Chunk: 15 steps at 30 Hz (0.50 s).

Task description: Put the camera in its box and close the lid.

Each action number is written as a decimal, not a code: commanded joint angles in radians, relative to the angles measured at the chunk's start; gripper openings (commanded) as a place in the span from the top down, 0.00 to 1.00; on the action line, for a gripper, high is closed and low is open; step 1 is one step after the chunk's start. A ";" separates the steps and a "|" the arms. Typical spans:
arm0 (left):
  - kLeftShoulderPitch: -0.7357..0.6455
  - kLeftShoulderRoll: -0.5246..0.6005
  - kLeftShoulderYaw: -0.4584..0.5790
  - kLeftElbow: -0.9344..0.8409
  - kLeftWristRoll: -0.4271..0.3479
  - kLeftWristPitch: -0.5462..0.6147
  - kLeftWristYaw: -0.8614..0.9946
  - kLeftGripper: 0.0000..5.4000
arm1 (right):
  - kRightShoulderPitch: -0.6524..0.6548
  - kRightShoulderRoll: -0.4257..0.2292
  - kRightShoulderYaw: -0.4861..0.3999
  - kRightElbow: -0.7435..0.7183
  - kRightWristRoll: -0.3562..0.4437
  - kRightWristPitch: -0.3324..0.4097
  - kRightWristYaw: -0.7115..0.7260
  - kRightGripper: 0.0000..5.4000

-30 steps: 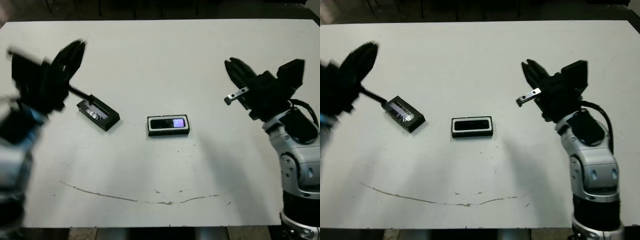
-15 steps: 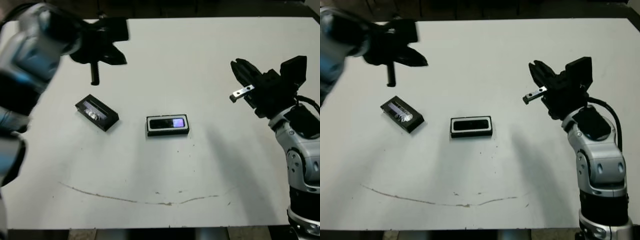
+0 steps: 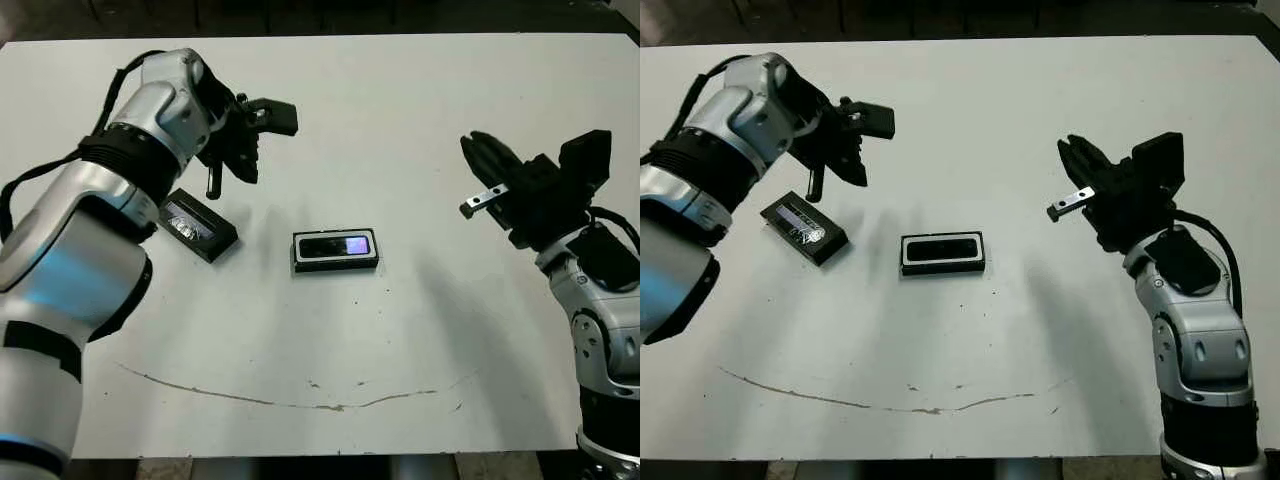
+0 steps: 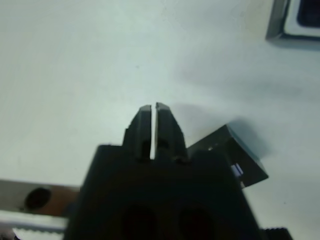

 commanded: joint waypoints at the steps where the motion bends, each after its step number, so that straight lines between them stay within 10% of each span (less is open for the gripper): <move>1: 0.050 -0.005 -0.019 -0.014 0.048 -0.008 0.026 1.00 | 0.033 -0.009 0.005 -0.004 0.001 0.000 0.004 1.00; 15: 0.150 0.047 -0.076 -0.099 0.154 -0.169 -0.031 1.00 | 0.047 -0.004 0.018 -0.035 0.003 0.005 -0.002 1.00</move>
